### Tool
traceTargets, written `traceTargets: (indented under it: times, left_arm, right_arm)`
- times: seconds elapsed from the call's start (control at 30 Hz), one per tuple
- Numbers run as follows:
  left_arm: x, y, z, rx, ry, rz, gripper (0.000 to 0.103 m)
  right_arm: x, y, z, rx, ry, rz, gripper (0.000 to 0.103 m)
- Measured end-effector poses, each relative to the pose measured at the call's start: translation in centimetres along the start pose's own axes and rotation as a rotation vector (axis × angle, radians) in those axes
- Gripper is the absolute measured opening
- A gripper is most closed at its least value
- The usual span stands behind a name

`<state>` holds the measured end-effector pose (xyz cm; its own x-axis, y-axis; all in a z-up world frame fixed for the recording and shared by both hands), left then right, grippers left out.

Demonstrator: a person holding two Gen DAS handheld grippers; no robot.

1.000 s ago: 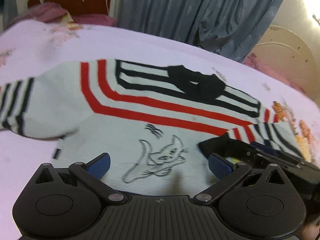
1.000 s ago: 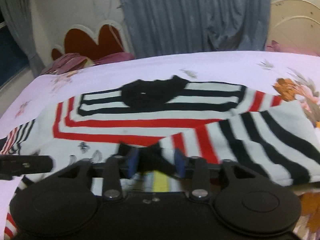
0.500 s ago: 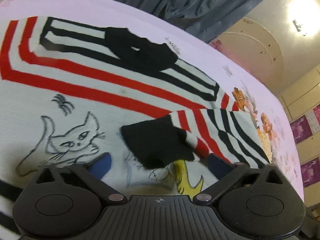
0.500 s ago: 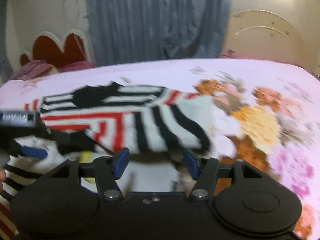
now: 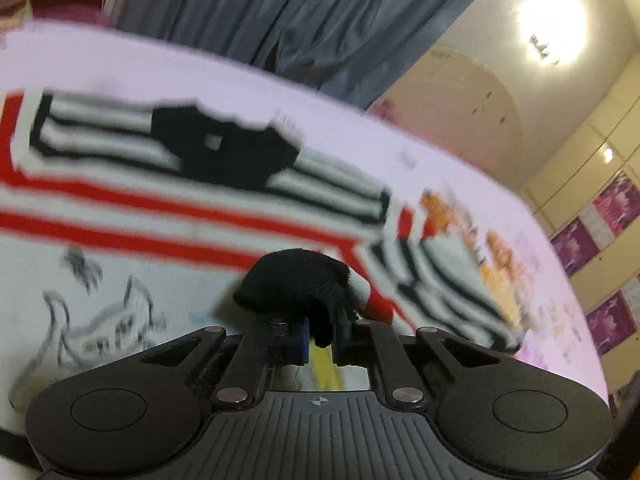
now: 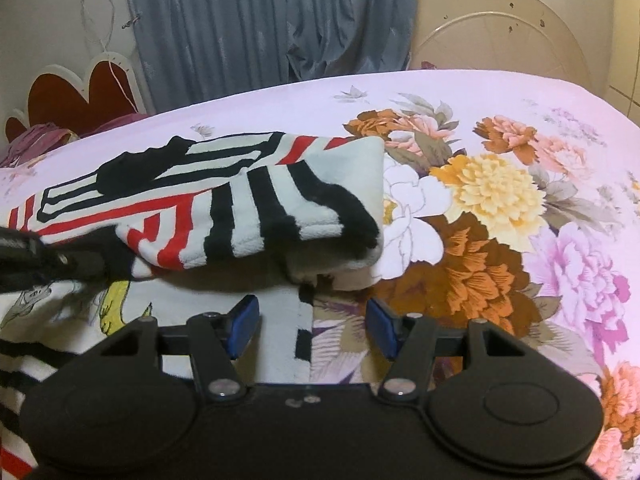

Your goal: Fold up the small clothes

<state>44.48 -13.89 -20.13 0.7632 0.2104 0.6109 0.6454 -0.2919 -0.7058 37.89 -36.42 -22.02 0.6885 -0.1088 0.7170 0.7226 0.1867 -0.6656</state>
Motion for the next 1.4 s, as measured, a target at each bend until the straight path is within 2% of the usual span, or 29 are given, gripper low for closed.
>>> traceTargets:
  times: [0.1, 0.2, 0.27, 0.3, 0.4, 0.5, 0.63, 0.73, 0.8, 0.83, 0.87, 0.9, 0.93, 1.0, 1.07, 1.2, 1.3, 1.4]
  left_arm:
    - [2.5, -1.9, 0.4, -0.014, -0.014, -0.069, 0.009]
    - [4.5, -3.3, 2.2, 0.009, -0.032, -0.120, 0.009]
    - [5.3, -3.8, 3.9, 0.041, -0.036, -0.139, 0.009]
    - [5.5, -3.9, 4.8, 0.063, -0.038, -0.145, 0.009]
    - [5.3, -3.6, 8.4, 0.141, -0.064, -0.143, 0.009]
    - [3.6, -2.4, 11.3, 0.197, -0.085, -0.099, 0.009]
    - [0.8, -0.5, 12.8, 0.235, -0.089, -0.034, 0.009]
    - [0.6, -0.7, 12.6, 0.252, -0.062, -0.037, 0.009]
    - [0.7, -1.0, 12.6, 0.280, -0.044, -0.028, 0.010]
    - [0.7, -1.5, 12.8, 0.295, -0.047, -0.031, 0.010]
    - [0.9, -1.9, 13.0, 0.300, -0.052, -0.028, 0.016]
    - [0.8, -2.5, 13.1, 0.309, -0.057, -0.028, 0.025]
    - [0.9, -3.3, 13.3, 0.323, -0.063, -0.039, 0.029]
    - [1.3, -4.2, 13.2, 0.322, -0.064, -0.066, 0.040]
    - [2.0, -5.0, 12.3, 0.307, -0.046, -0.100, 0.043]
    - [3.1, -4.2, 9.3, 0.237, -0.006, -0.118, 0.058]
    - [3.2, -2.0, 8.0, 0.230, 0.028, -0.098, 0.058]
    - [2.9, 0.5, 8.8, 0.266, 0.030, -0.065, 0.058]
  right_arm:
    - [0.5, 0.8, 0.1, -0.004, 0.016, -0.005, 0.059]
    - [1.1, 1.9, 0.4, -0.005, 0.016, -0.002, 0.056]
    - [1.4, 2.4, 0.7, -0.002, 0.015, -0.005, 0.035]
    - [1.5, 2.8, 0.9, -0.001, 0.013, 0.002, 0.029]
    - [1.7, 3.2, 1.1, -0.017, -0.003, 0.006, 0.024]
    - [1.7, 2.6, 1.0, -0.001, 0.005, -0.005, 0.019]
    - [0.7, 2.8, -0.2, -0.018, 0.037, 0.018, 0.017]
    - [0.8, 2.4, 0.3, -0.027, 0.003, 0.032, 0.017]
    - [0.7, 1.9, 0.3, 0.000, 0.014, 0.043, 0.023]
    - [0.7, 1.5, 0.3, 0.015, 0.025, 0.043, 0.029]
    - [0.7, 0.8, 0.2, 0.032, 0.039, 0.038, 0.037]
    - [0.9, 0.2, 0.3, 0.044, 0.045, 0.024, 0.040]
    - [1.2, -0.5, 0.3, 0.045, 0.040, 0.004, 0.042]
    - [2.3, -1.2, 0.2, 0.038, 0.012, -0.029, 0.042]
    - [3.4, -0.8, -0.2, 0.030, -0.006, -0.040, 0.044]
    - [5.3, 1.3, -0.9, 0.031, 0.001, -0.048, 0.042]
    - [6.3, 3.7, -1.1, 0.056, 0.032, -0.028, 0.042]
    - [7.8, 6.3, -1.3, 0.070, 0.055, -0.021, 0.042]
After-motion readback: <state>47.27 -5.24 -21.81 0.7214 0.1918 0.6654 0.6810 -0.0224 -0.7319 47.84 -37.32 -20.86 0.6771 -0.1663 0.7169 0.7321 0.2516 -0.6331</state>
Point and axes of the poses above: each gripper's, at about its wrist camera, not at the fingertips, and y roughly the way its jaws point, z to its left, x to its top, the point moved 9 cm from there along y, roughly the way its jaws point, and after that the axes turned 10 degrees about x, right-handed, at the moved point
